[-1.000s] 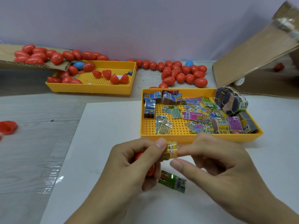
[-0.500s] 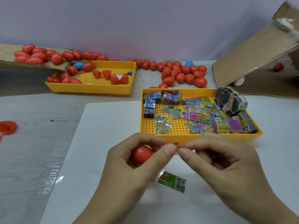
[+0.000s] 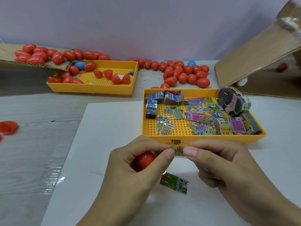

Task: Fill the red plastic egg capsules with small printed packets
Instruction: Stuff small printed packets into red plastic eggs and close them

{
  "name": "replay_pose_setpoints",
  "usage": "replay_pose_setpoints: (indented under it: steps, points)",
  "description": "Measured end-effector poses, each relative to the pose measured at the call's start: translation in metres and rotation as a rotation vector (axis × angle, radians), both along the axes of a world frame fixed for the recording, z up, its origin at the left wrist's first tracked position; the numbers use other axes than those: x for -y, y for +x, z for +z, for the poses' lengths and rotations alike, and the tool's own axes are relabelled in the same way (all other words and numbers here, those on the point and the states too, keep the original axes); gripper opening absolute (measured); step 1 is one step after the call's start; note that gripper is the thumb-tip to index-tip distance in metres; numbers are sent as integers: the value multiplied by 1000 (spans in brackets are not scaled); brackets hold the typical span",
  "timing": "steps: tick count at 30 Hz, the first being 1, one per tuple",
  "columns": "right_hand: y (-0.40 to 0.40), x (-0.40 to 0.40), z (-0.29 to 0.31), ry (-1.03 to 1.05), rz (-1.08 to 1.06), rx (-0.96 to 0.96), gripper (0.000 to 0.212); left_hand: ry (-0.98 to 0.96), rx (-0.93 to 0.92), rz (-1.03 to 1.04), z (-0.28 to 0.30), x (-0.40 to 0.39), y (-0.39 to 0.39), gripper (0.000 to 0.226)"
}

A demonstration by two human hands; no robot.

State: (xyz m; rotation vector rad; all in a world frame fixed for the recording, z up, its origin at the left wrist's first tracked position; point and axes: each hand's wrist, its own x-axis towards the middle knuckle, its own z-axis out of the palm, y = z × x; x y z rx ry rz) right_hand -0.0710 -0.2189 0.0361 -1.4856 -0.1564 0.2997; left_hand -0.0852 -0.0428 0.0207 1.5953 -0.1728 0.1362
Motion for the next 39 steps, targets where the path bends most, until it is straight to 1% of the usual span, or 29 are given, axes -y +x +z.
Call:
replay_pose_setpoints:
  steps: [3,5,8,10,12,15,18,21,26,29,30,32,33,35,37,39]
  points:
    - [0,0,4,14,33,-18,21,143,112,6,2,1,-2,6]
    - [0,1,4,33,36,-50,23,172,147,-15,2,3,-4,4]
    - [1,2,2,63,11,-101,26,150,148,-60,1,5,-6,4]
    - [1,2,0,48,-13,-83,31,153,147,-70,2,4,-6,4]
    - [1,3,0,38,-24,-49,31,148,146,-66,3,5,-6,5]
    - [-1,1,1,52,14,0,30,108,134,-65,5,6,-6,7]
    - [-1,2,1,62,35,11,35,58,86,-66,6,4,-6,7]
    - [0,2,-1,59,-5,36,38,45,59,-68,7,4,-6,9]
    - [-1,0,-3,24,-93,108,47,46,65,-90,7,6,-8,8]
    - [-2,-1,-4,14,-137,162,45,19,68,-113,5,5,-9,5]
    - [-2,-2,-4,17,-148,177,44,-15,41,-105,3,4,-8,13]
    - [-1,-1,-3,16,-169,180,46,-160,-46,-86,-1,2,-6,34]
    - [-1,-1,-4,14,-176,176,48,-221,-66,-74,-2,2,-5,40]
    - [-1,0,-4,9,-183,177,48,-239,-19,-45,-2,3,-3,41]
    - [-1,-1,-5,-3,-192,180,48,-206,27,-15,-2,5,-3,38]
    - [-1,-1,-5,-16,-195,183,46,-169,31,22,-1,7,-5,38]
